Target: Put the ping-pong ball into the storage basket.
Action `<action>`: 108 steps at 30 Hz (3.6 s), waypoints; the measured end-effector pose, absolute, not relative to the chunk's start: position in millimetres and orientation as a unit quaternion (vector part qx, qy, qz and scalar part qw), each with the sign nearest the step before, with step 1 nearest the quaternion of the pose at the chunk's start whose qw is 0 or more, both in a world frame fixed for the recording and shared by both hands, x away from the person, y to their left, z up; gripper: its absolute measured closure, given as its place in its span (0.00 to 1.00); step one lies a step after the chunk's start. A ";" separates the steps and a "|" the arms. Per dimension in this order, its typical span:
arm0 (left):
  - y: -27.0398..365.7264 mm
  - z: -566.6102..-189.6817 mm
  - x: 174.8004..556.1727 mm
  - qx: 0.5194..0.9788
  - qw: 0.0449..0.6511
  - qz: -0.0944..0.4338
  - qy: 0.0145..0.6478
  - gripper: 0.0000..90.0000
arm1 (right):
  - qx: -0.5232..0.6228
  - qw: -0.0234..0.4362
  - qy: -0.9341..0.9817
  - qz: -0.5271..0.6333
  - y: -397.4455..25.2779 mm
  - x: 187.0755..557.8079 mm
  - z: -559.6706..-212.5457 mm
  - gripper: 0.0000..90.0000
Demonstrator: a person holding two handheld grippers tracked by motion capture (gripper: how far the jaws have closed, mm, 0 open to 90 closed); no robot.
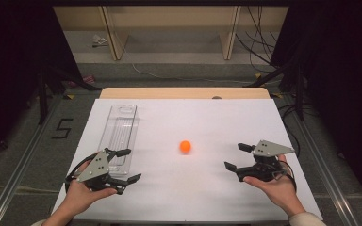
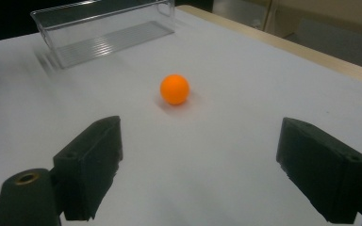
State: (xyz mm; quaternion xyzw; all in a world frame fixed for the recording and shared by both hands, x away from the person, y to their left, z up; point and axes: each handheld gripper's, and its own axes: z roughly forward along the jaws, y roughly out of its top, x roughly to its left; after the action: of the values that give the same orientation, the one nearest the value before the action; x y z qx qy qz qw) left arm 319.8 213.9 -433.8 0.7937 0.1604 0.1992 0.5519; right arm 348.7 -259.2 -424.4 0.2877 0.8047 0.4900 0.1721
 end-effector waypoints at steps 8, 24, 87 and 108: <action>213.9 -433.5 319.5 0.794 0.553 0.199 0.158 0.18 | 0.271 0.163 0.813 0.488 -230.2 367.0 -426.7 0.18; 213.6 -433.3 319.3 0.793 0.553 0.199 0.158 0.18 | 0.258 0.150 0.824 0.482 -199.5 389.0 -433.1 0.18; 213.3 -432.8 318.4 0.792 0.557 0.196 0.155 0.18 | 0.256 0.111 0.869 0.409 -113.9 459.8 -491.4 0.21; 213.5 -432.5 318.4 0.792 0.557 0.196 0.154 0.18 | 0.260 0.109 0.871 0.403 -109.1 464.8 -496.1 0.22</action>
State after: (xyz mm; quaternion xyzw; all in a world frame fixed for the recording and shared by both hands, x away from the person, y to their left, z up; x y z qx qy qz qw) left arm 318.4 213.5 -432.5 0.7921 0.1543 0.1963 0.5569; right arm 464.8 -109.1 -496.1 0.2595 0.8709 0.4028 0.1093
